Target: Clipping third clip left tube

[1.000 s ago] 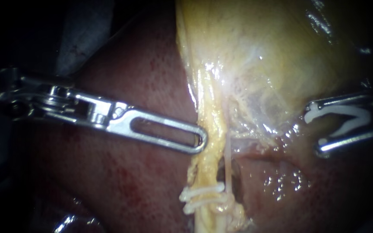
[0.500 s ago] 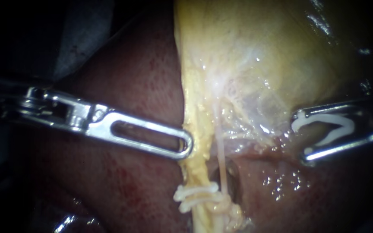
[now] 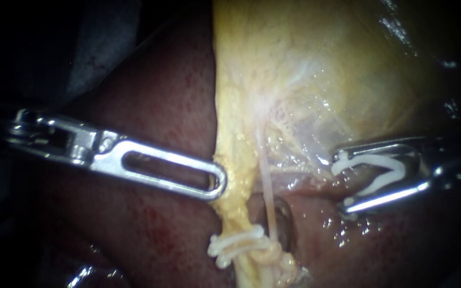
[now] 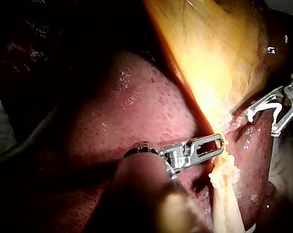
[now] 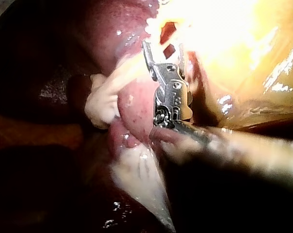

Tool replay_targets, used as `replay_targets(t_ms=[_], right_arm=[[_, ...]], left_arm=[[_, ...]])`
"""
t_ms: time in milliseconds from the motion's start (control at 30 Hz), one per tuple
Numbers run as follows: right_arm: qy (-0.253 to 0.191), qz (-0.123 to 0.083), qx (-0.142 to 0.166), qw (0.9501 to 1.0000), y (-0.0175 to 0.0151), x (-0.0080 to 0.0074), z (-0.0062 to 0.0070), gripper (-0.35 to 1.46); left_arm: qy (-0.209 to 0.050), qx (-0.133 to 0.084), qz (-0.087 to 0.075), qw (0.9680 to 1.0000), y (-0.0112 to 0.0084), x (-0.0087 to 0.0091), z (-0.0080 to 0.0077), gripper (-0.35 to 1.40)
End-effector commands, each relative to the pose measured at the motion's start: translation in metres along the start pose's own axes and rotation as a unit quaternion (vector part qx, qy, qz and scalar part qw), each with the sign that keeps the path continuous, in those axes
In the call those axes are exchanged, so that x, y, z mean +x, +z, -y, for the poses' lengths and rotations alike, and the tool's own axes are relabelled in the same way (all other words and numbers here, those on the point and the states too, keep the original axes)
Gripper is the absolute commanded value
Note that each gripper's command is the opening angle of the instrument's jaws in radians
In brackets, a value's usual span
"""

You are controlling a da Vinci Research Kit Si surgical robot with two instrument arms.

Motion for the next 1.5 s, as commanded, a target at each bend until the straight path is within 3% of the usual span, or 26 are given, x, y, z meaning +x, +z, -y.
replay_targets(t_ms=[33, 333, 600, 800, 1500], right_arm=[[-0.001, 0.002, 0.002, 1.0000, 0.0006, -0.0002, 0.0000, 0.53], [-0.006, 0.013, 0.014, 0.9998, 0.0058, -0.0023, -0.0007, 0.53], [-0.004, 0.020, 0.020, 0.9996, 0.0094, -0.0036, -0.0023, 0.53], [-0.003, 0.022, 0.021, 0.9995, 0.0111, -0.0029, -0.0029, 0.53], [-0.001, 0.023, 0.024, 0.9994, 0.0137, -0.0009, -0.0025, 0.52]], left_arm=[[0.000, 0.000, 0.000, 1.0000, 0.0000, 0.0000, 0.0000, -0.35], [0.000, -0.001, 0.001, 1.0000, -0.0001, 0.0000, 0.0002, -0.35], [-0.001, 0.000, 0.002, 1.0000, -0.0004, 0.0000, 0.0006, -0.35], [-0.001, 0.000, 0.002, 1.0000, -0.0006, 0.0000, 0.0007, -0.35], [-0.001, 0.000, 0.002, 1.0000, -0.0004, 0.0001, 0.0007, -0.35]])
